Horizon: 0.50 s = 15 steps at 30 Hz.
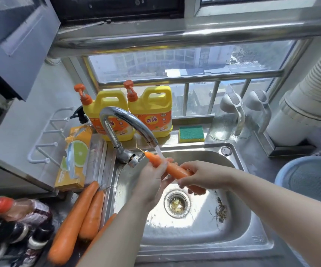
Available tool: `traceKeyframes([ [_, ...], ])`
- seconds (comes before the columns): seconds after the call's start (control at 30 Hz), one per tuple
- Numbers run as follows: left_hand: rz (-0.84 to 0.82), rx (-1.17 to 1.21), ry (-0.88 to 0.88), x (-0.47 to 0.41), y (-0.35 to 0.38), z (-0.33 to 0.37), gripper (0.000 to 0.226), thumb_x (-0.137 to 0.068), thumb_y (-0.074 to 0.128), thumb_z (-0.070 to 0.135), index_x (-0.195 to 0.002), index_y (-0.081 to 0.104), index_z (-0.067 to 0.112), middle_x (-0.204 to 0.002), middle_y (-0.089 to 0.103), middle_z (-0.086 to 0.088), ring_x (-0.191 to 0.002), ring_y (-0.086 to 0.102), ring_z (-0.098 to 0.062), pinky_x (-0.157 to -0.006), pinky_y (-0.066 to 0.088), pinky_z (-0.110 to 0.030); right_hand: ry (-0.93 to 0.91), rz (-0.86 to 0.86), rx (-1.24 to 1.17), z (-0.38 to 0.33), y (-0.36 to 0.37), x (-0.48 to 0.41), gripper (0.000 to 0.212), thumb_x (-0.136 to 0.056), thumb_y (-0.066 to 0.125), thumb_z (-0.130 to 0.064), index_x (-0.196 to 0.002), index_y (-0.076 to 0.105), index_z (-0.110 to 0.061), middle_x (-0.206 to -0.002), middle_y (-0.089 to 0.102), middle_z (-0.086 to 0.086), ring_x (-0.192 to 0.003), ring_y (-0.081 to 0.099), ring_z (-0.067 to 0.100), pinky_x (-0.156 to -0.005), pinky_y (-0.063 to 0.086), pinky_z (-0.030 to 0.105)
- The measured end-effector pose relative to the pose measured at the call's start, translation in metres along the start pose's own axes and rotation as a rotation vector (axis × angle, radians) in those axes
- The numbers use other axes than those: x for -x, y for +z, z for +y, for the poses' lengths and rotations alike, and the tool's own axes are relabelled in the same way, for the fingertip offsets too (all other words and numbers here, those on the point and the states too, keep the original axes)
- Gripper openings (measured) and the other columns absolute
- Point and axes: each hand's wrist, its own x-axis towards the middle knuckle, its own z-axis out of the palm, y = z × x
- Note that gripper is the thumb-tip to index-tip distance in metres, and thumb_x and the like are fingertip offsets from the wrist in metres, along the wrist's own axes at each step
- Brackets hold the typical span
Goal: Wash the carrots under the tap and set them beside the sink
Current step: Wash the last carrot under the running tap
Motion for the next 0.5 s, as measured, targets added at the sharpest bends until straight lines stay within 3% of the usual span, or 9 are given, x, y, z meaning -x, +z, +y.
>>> traceKeyframes([
  [0.1, 0.136, -0.031, 0.007, -0.005, 0.008, 0.0, 0.019, -0.105, 0.049, 0.018, -0.106, 0.058, 0.002, -0.106, 0.069, -0.018, -0.092, 0.072, -0.027, -0.084, 0.059, -0.046, -0.061, 0.12, 0.302, -0.009, 0.006, 0.005, 0.032, -0.092, 0.071, -0.03, -0.12, 0.058, -0.021, -0.086, 0.062, -0.006, -0.063, 0.056, 0.004, -0.059, 0.044, 0.019],
  [0.23, 0.219, 0.163, -0.162, -0.01, 0.007, 0.011, 0.044, -0.108, 0.037, 0.042, -0.114, 0.056, 0.003, -0.1, 0.074, -0.016, -0.09, 0.073, -0.03, -0.075, 0.058, -0.05, -0.138, 0.387, 0.567, -0.013, 0.01, 0.01, 0.045, -0.084, 0.076, -0.038, -0.125, 0.057, -0.028, -0.107, 0.068, -0.005, -0.081, 0.059, 0.015, -0.07, 0.048, 0.029],
  [0.37, 0.159, 0.331, -0.242, -0.013, 0.005, 0.019, 0.054, -0.106, 0.032, 0.051, -0.123, 0.052, 0.004, -0.113, 0.073, -0.016, -0.099, 0.07, -0.03, -0.073, 0.056, -0.046, -0.158, 0.4, 0.526, -0.013, 0.003, 0.011, 0.046, -0.079, 0.08, -0.045, -0.118, 0.061, -0.029, -0.09, 0.061, -0.013, -0.07, 0.052, 0.007, -0.062, 0.042, 0.024],
  [0.5, 0.165, 0.393, -0.128, -0.015, 0.009, 0.016, 0.04, -0.108, 0.043, 0.026, -0.136, 0.044, -0.002, -0.126, 0.063, -0.022, -0.099, 0.07, -0.03, -0.071, 0.061, -0.041, -0.104, 0.342, 0.345, -0.007, -0.01, 0.009, 0.035, -0.078, 0.082, -0.046, -0.102, 0.068, -0.026, -0.076, 0.065, -0.012, -0.063, 0.057, 0.001, -0.053, 0.041, 0.016],
])
